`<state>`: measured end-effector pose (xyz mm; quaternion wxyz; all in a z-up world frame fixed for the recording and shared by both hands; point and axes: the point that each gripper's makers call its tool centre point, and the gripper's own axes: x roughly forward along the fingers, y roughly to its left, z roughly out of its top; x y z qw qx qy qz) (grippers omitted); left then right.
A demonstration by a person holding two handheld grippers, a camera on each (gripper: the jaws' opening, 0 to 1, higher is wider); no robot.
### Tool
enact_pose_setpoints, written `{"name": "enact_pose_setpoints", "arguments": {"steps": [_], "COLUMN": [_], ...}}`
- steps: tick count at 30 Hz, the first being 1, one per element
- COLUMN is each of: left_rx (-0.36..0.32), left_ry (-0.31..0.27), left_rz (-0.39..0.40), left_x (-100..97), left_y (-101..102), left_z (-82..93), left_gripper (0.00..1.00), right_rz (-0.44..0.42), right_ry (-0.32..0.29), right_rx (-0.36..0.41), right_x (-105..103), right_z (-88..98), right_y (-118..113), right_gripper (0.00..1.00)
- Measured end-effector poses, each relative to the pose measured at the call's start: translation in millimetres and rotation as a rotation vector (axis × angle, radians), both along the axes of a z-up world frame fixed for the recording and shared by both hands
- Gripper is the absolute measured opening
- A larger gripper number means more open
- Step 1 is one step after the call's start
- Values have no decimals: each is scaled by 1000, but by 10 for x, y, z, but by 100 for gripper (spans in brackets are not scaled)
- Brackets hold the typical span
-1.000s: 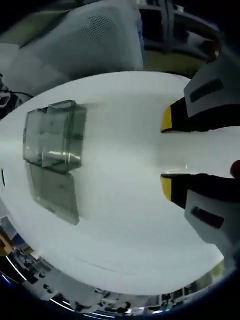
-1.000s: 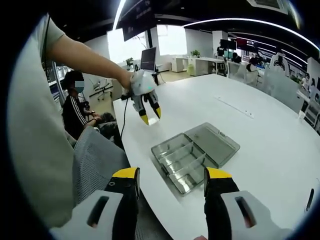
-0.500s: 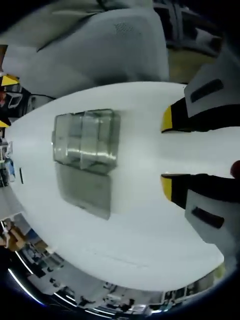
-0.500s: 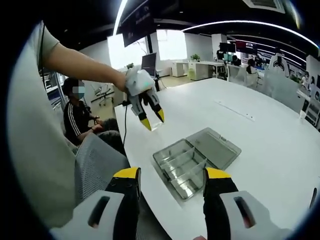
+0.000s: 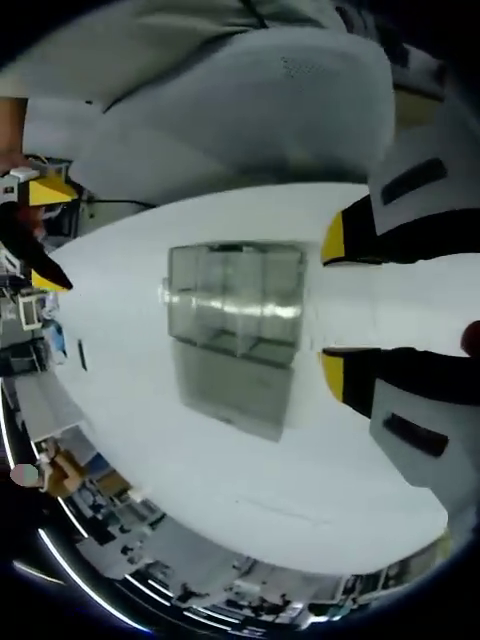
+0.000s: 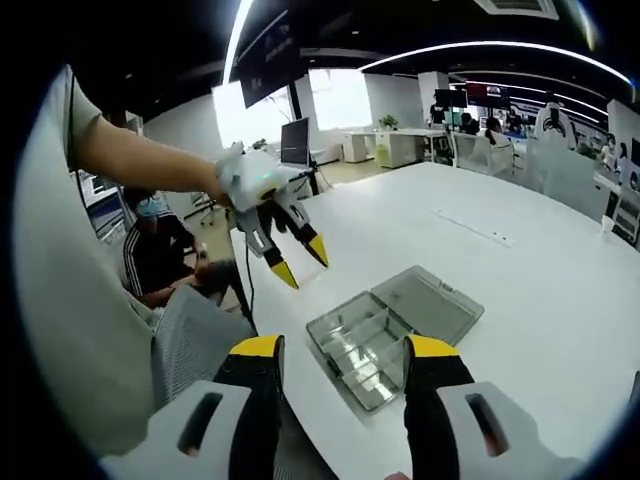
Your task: Insert the divider into the dual guide fixture by aligning both edges with the guide slots and pushing it downward to the bottom, including one-sided entry, uneven engagement, binding, and posture correction.
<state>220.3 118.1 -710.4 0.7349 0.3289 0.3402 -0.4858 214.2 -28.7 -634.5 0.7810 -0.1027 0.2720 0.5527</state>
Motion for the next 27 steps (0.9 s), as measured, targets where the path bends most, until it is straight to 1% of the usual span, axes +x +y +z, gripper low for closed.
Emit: {"name": "enact_pose_setpoints", "arguments": {"steps": [4, 13, 16, 22, 27], "left_rx": [-21, -75, -83, -120, -134], "left_ry": [-20, -75, -94, -139, -175], "left_rz": [-9, 2, 6, 24, 18], "left_x": [-31, -23, -14, 13, -2], "left_y": [-119, -316, -355, -446, -550], "left_z": [80, 281, 317, 399, 443], "left_gripper": [29, 29, 29, 29, 29], "right_rz": [-7, -36, -47, -81, -97], "right_ry": [10, 68, 86, 126, 162], "right_rx": [10, 56, 68, 89, 98], "right_x": [21, 56, 79, 133, 152], "right_z": [14, 29, 37, 34, 24], "right_y": [4, 38, 47, 88, 154], "right_gripper": [43, 41, 39, 36, 34]}}
